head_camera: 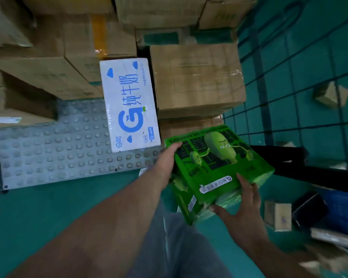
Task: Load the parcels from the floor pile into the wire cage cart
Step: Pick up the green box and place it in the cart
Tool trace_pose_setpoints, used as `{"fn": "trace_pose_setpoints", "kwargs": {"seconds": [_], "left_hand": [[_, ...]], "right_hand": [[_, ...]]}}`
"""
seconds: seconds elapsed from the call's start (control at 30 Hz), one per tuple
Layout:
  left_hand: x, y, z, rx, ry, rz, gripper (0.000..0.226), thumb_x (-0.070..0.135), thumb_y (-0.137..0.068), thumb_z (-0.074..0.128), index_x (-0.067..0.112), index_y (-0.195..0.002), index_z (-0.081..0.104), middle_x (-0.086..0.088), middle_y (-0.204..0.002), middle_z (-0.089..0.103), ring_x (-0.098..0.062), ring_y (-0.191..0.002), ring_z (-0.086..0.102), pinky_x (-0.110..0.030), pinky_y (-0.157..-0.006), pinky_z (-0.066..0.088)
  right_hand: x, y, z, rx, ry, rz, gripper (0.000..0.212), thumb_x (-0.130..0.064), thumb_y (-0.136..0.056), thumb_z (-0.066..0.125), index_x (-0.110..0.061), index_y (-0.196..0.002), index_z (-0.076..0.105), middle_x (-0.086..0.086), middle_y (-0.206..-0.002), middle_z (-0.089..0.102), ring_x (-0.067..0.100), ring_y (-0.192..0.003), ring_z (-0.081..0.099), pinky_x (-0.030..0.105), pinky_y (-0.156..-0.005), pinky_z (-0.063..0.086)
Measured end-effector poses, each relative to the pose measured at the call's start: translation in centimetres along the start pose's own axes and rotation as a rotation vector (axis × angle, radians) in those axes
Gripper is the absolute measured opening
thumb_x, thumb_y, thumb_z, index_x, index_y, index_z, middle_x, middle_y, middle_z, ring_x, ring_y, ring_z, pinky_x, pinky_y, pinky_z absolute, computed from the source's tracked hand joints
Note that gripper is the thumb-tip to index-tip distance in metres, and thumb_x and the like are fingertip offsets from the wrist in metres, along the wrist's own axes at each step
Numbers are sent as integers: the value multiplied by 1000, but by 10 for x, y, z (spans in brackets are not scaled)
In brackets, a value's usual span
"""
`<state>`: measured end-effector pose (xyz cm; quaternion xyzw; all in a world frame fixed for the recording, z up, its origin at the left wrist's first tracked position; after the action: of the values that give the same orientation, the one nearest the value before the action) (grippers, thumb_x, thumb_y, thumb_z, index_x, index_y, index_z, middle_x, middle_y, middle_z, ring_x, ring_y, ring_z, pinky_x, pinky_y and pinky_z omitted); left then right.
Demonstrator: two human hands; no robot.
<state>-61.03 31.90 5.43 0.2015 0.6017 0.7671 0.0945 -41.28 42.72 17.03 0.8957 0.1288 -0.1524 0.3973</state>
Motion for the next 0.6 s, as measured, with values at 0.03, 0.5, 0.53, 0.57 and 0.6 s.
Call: {"fn": "trace_pose_setpoints", "kwargs": {"seconds": [0.03,0.5,0.53,0.57,0.6], "left_hand": [[5,-6,4,-17,-1,-12,61,66,-73,70,20,-112,76,-12,-102,79,-33,-102,73,-54,-101,53],[23,12,7,10,-250,-128,60,71,-88,58,29,-132,61,-2,-132,67,-32,-122,60,-56,-108,40],[16,13,4,26,-304,-177,77,77,-83,58,33,-146,48,-8,-151,51,-40,-132,51,-62,-111,36],[9,7,0,28,-363,-182,86,80,-81,56,38,-154,37,-10,-158,41,-44,-130,53,-65,-110,38],[7,5,3,12,-399,-166,86,80,-82,52,40,-156,31,-13,-157,42,-42,-120,62,-64,-107,43]], "right_hand": [[-5,-4,5,38,-7,2,103,-59,-70,83,-70,-144,12,-8,-169,-10,37,-149,33,47,-108,42],[-120,-126,53,39,348,-263,69,-54,-105,35,-39,-163,0,-17,-167,-16,27,-155,-22,57,-124,-11],[-119,-126,50,6,343,-289,68,-49,-106,37,-38,-163,2,-16,-167,-16,25,-155,-22,58,-125,-9],[-116,-125,48,-13,312,-310,67,-43,-107,40,-38,-163,3,-15,-168,-15,22,-155,-22,58,-125,-7],[-111,-123,43,4,266,-311,69,-38,-106,44,-37,-163,5,-12,-169,-12,20,-156,-19,57,-125,-4]]}}
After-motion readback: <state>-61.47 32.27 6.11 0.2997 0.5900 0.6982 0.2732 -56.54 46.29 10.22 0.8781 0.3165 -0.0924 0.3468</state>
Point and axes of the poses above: each hand's wrist, its own y-axis away from the middle knuckle, its own z-axis out of the palm, x = y × z, the point moved 8 cm from there along -y, towards the middle knuckle
